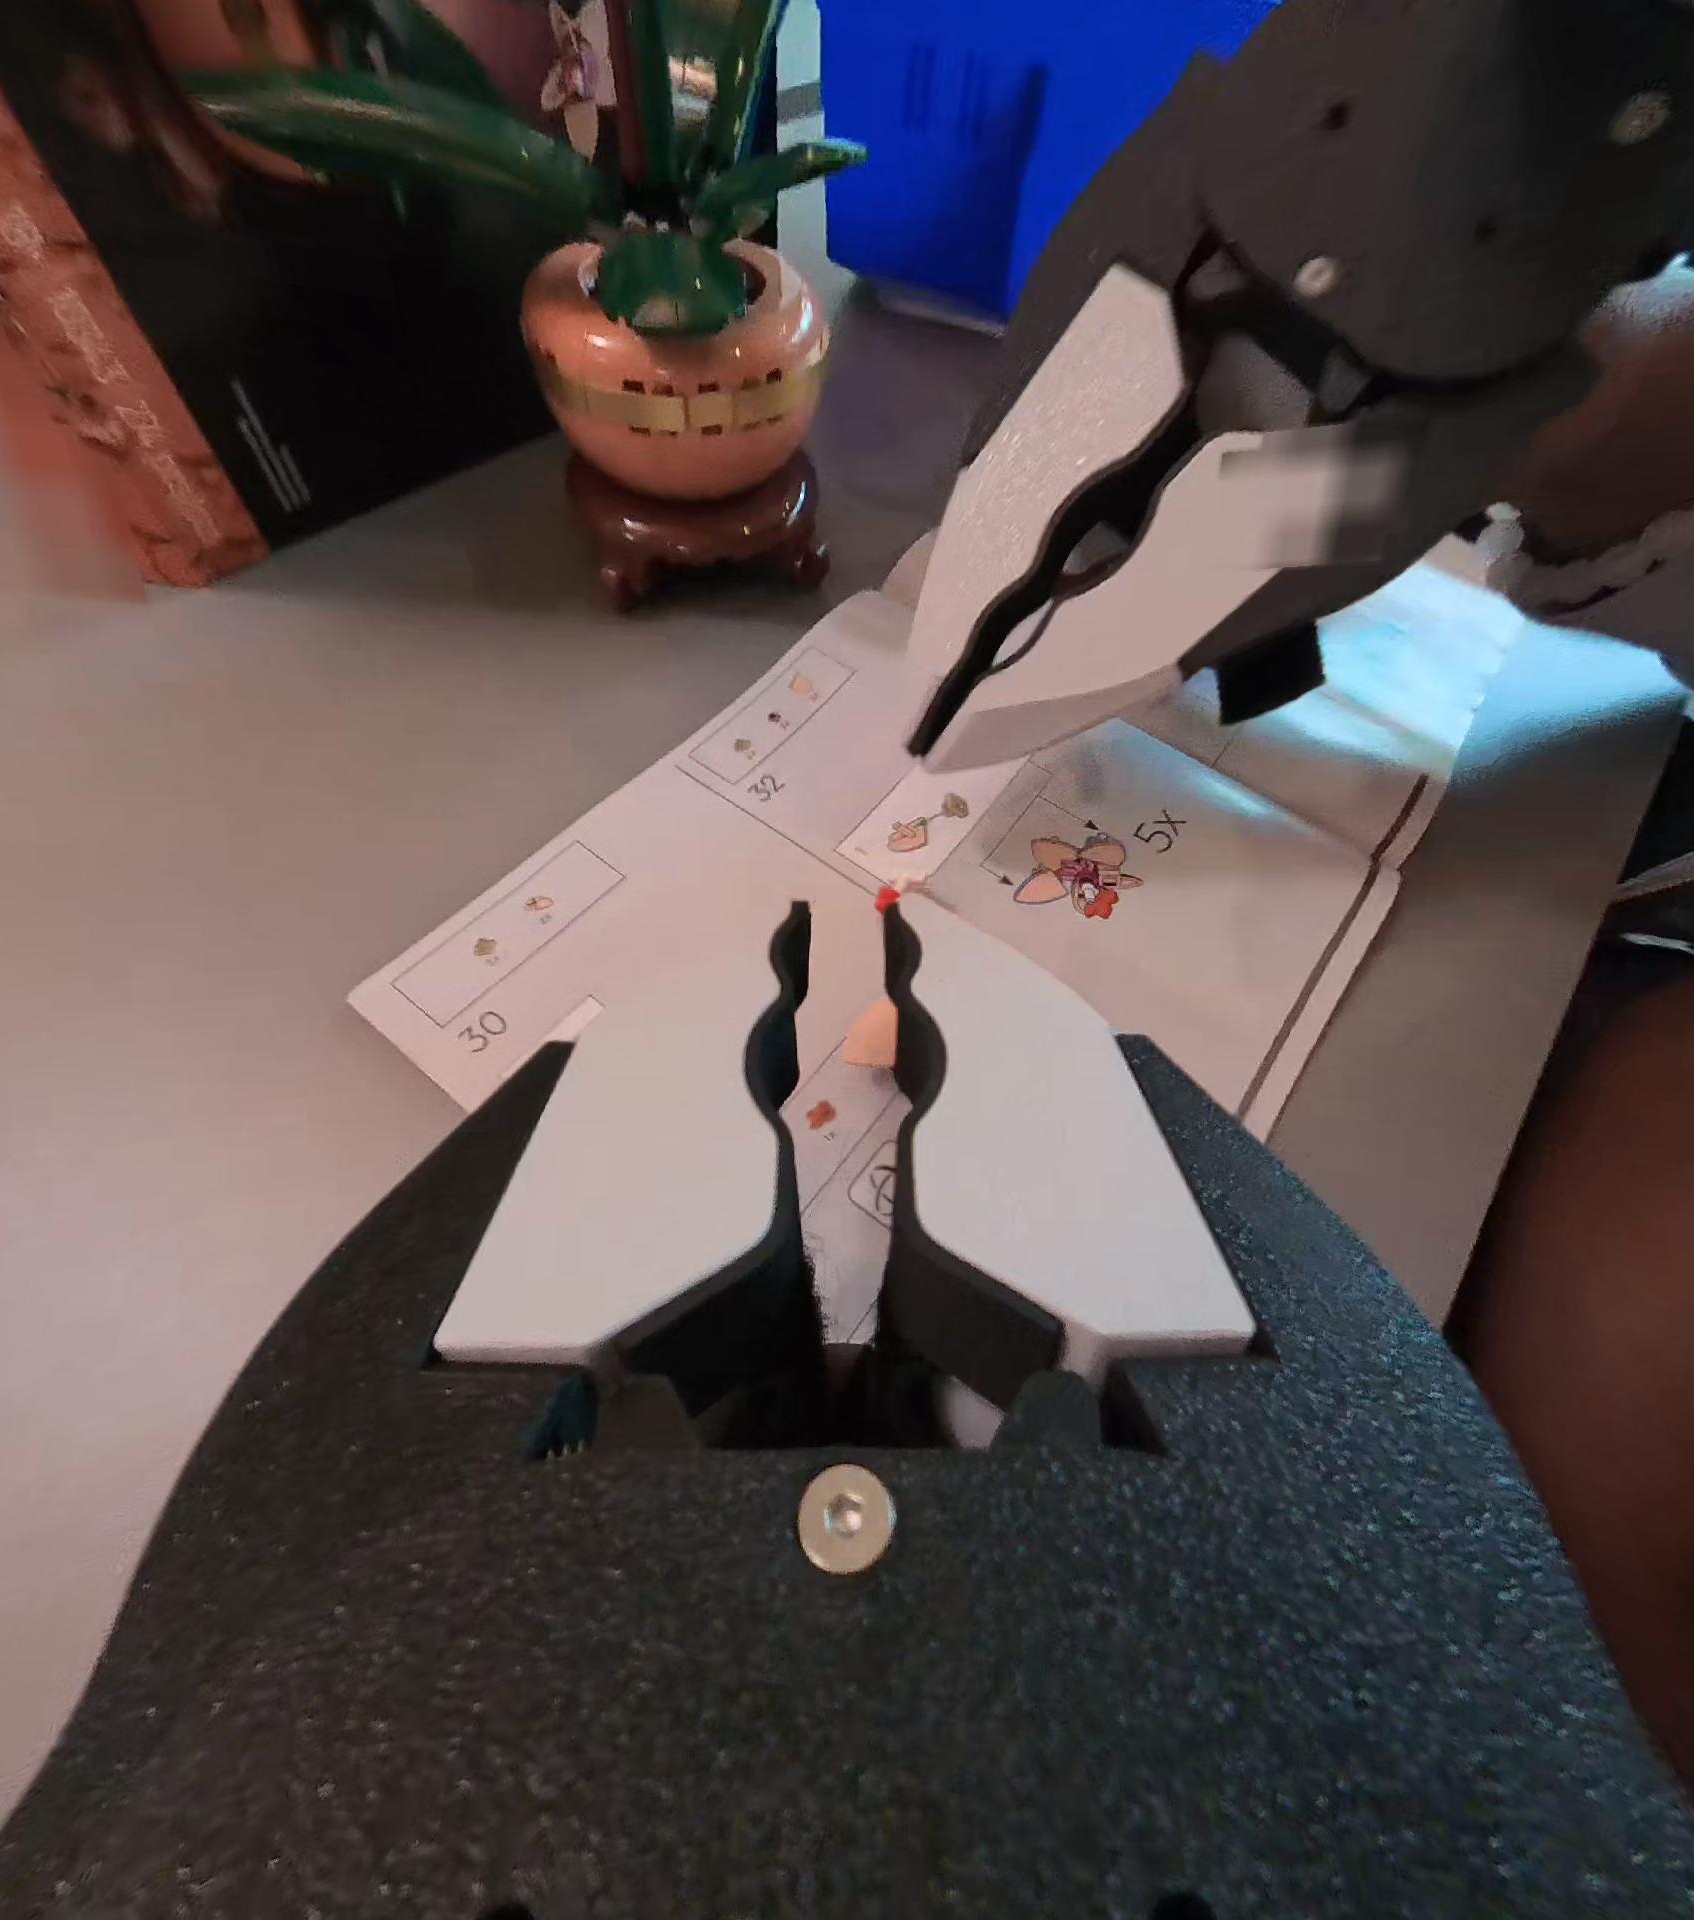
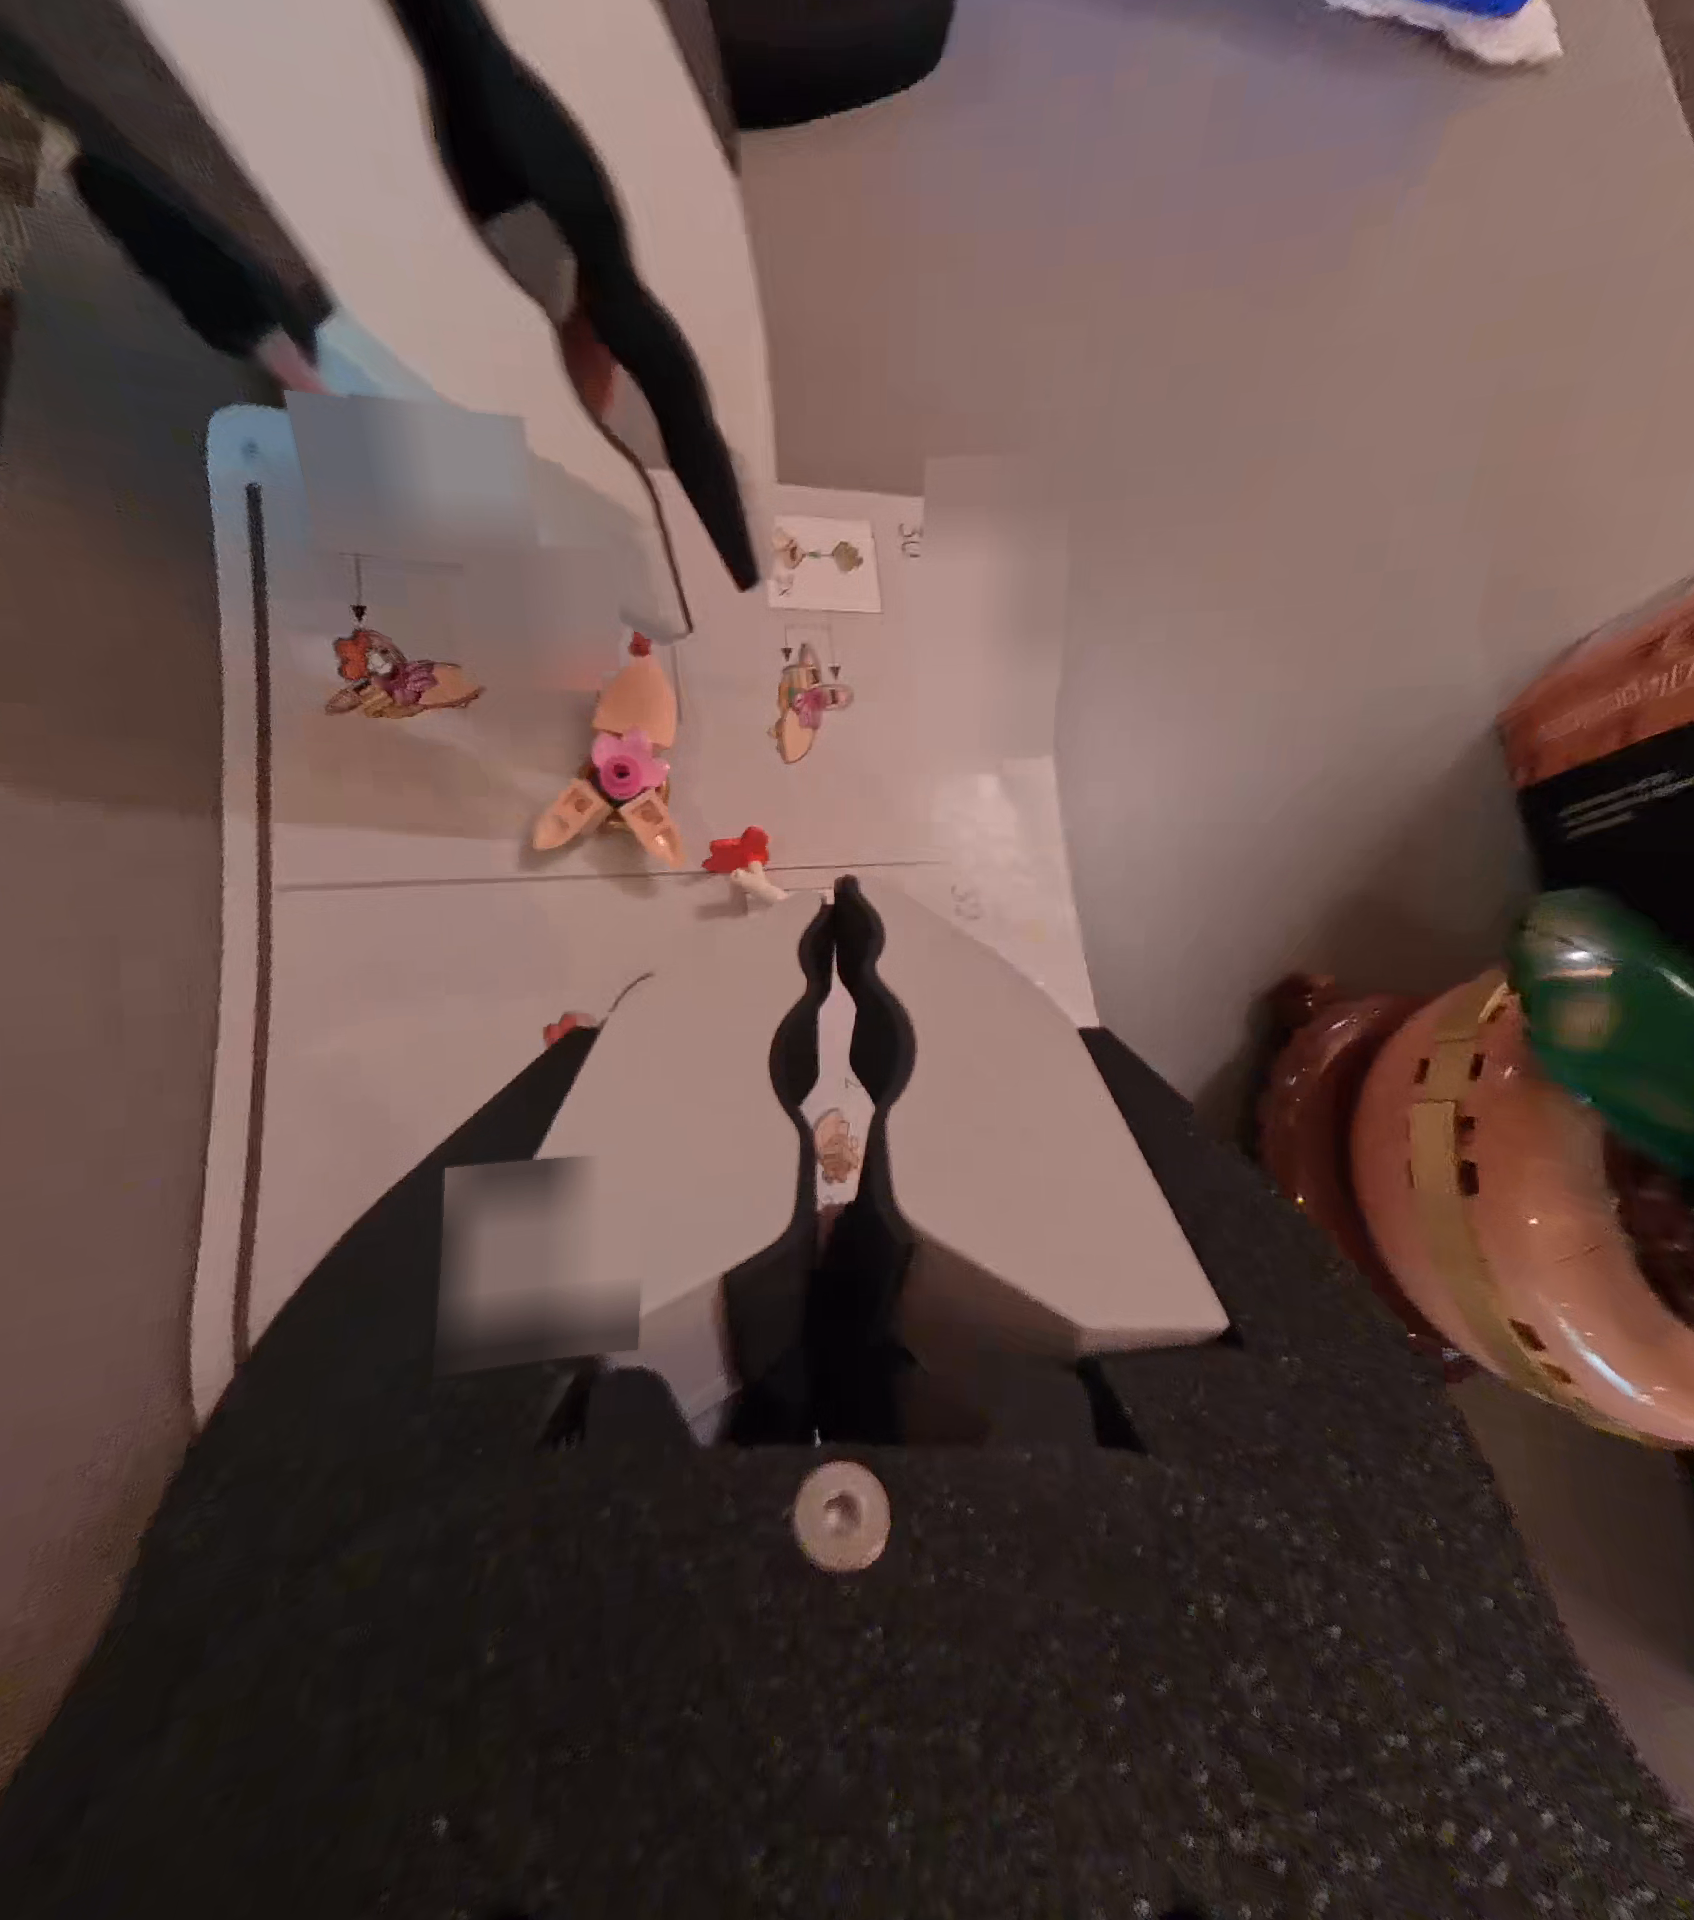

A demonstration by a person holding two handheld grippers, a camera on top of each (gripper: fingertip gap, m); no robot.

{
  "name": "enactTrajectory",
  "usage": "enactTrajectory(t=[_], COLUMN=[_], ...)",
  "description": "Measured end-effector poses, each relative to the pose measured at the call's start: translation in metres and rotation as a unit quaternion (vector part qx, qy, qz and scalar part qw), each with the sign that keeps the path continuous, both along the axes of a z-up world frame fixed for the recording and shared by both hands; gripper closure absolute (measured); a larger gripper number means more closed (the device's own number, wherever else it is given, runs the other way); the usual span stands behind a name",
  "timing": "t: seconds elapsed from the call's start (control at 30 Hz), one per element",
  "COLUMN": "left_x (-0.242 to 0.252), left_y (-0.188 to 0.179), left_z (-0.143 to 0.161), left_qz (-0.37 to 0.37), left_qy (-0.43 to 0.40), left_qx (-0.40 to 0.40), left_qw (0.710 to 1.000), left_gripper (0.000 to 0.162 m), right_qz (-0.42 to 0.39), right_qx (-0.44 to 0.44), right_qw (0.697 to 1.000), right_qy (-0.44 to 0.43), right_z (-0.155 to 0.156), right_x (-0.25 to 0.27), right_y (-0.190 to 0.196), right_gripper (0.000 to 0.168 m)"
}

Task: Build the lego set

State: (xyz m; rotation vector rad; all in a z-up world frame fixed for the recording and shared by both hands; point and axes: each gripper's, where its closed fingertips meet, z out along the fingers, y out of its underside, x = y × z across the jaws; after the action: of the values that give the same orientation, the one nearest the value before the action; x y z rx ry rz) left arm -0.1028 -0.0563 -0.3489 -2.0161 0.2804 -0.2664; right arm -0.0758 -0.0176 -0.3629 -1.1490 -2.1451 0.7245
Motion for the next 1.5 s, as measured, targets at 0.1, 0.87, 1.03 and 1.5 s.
enactTrajectory(t=[0.1,0.87,1.03,1.5], left_x=[-0.001,0.022,0.023,0.009], left_y=[-0.001,0.008,0.009,0.002], left_z=[-0.008,0.035,0.046,0.089], left_qz=[0.002,-0.022,-0.016,-0.014], left_qy=[-0.004,-0.155,-0.098,-0.289], left_qx=[-0.035,0.062,0.094,0.219], left_qw=[0.999,0.986,0.991,0.932], left_gripper=[0.145,0.149,0.153,0.161], right_qz=[0.011,0.013,0.014,-0.081], right_qx=[-0.029,0.235,0.256,-0.014], right_qw=[0.999,0.948,0.942,0.945], right_qy=[-0.04,0.213,0.217,0.318], right_z=[-0.008,0.055,0.06,0.1], right_x=[0.008,-0.01,-0.006,-0.009], right_y=[-0.008,-0.015,-0.023,-0.023], right_gripper=[0.163,0.164,0.164,0.162])
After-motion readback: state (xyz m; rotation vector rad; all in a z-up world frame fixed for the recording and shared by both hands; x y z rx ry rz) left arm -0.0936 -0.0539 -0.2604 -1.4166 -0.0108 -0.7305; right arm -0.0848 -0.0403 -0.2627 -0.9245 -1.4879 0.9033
